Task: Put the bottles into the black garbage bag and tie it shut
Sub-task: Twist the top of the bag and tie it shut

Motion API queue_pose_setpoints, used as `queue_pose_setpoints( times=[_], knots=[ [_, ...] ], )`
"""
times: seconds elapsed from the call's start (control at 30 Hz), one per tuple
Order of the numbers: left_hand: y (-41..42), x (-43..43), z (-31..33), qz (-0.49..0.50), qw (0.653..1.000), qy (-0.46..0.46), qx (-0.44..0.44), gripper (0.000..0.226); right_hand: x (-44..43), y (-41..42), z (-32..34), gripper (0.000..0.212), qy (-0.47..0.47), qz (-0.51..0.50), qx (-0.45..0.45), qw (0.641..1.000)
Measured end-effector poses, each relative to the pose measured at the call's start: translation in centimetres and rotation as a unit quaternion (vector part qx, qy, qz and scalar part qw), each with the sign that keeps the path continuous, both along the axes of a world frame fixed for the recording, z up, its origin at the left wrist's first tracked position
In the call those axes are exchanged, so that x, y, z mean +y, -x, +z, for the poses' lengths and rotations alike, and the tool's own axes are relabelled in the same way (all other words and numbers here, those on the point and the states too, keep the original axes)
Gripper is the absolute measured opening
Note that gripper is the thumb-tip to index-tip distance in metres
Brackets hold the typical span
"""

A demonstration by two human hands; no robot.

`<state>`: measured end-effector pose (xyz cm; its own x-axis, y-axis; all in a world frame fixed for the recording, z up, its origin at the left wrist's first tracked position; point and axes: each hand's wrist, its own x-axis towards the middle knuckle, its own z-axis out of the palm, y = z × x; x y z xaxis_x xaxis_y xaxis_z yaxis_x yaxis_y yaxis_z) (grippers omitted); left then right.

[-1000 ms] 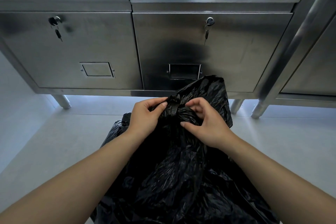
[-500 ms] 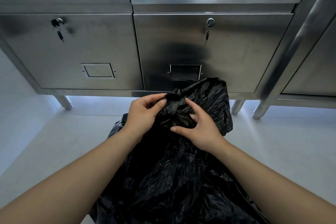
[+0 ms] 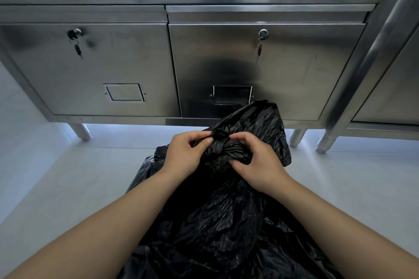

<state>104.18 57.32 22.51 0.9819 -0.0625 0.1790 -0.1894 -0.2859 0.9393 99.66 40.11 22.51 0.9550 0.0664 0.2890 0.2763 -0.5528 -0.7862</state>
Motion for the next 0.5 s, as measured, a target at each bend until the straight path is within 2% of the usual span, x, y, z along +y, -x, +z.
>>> queue_pose_setpoints(
  times=[0.1, 0.23, 0.3, 0.5],
  knots=[
    [-0.2, 0.3, -0.1, 0.009, 1.000, -0.024, 0.002, 0.015, -0.3, -0.2, 0.7, 0.052, -0.003, 0.018, -0.021, 1.000],
    [-0.2, 0.7, -0.4, -0.023, 0.996, -0.081, 0.002, 0.016, -0.4, -0.2, 0.9, 0.061, 0.062, 0.043, -0.048, 0.996],
    [-0.1, 1.0, -0.2, -0.062, 0.992, -0.112, -0.002, 0.013, -0.5, -0.1, 0.8, 0.053, 0.077, 0.039, -0.045, 0.995],
    [0.6, 1.5, 0.7, -0.138, 0.985, -0.101, 0.000, 0.017, -1.0, -0.1, 1.0, 0.024, 0.098, 0.010, -0.034, 0.995]
  ],
)
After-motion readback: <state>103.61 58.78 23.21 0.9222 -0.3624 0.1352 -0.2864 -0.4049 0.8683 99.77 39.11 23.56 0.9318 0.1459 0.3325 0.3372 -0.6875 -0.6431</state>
